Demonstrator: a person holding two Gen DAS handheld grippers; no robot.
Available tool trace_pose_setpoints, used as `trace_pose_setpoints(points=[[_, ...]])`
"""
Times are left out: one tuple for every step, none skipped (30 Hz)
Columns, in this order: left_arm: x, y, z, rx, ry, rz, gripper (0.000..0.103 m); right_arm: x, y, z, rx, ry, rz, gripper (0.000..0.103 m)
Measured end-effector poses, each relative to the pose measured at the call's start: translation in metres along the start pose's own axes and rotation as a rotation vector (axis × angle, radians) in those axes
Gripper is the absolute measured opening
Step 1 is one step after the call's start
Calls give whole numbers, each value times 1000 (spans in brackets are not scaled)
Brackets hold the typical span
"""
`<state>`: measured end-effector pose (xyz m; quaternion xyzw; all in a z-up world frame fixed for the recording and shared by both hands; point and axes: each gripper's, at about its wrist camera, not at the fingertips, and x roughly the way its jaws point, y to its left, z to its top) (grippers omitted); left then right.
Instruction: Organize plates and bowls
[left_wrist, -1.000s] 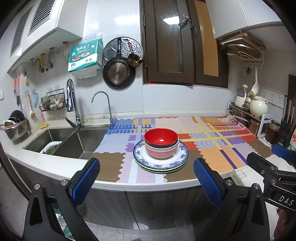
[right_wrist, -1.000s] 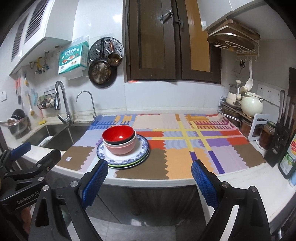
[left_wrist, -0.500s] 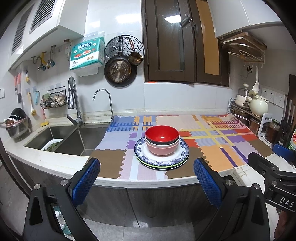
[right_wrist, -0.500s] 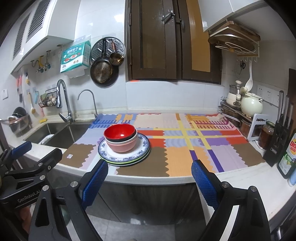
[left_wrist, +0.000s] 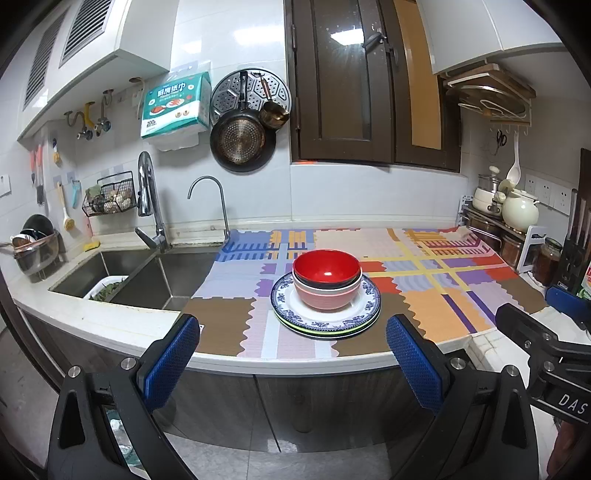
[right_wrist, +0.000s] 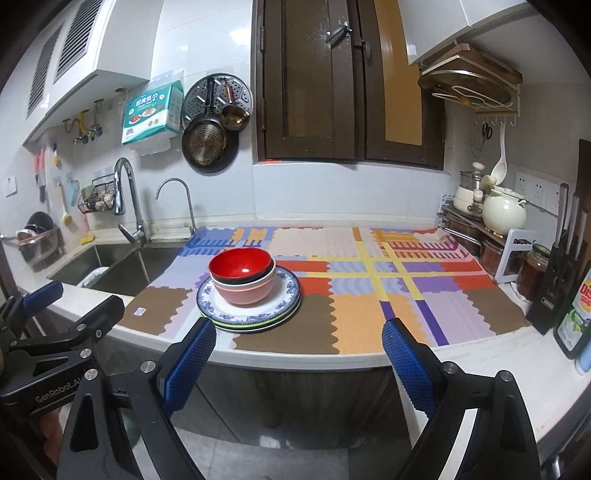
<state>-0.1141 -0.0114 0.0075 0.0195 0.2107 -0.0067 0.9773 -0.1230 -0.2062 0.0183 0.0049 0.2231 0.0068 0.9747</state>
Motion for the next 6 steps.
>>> trace_pose_setpoints(points=[[0, 0, 0, -1, -1, 1, 103, 0, 0, 0, -1, 0, 0, 92], [1, 1, 0, -2, -1, 3, 103, 1, 1, 0, -3, 0, 1, 92], [1, 1, 0, -5, -2, 4, 103, 1, 1, 1, -4, 1, 3, 92], [1, 1, 1, -8, -1, 5, 103, 2, 2, 1, -5, 1, 4, 92], [2, 2, 1, -11, -1, 6, 103, 2, 2, 1, -7, 2, 5, 92], [2, 2, 1, -12, 0, 6, 103, 3, 2, 2, -8, 3, 5, 92]])
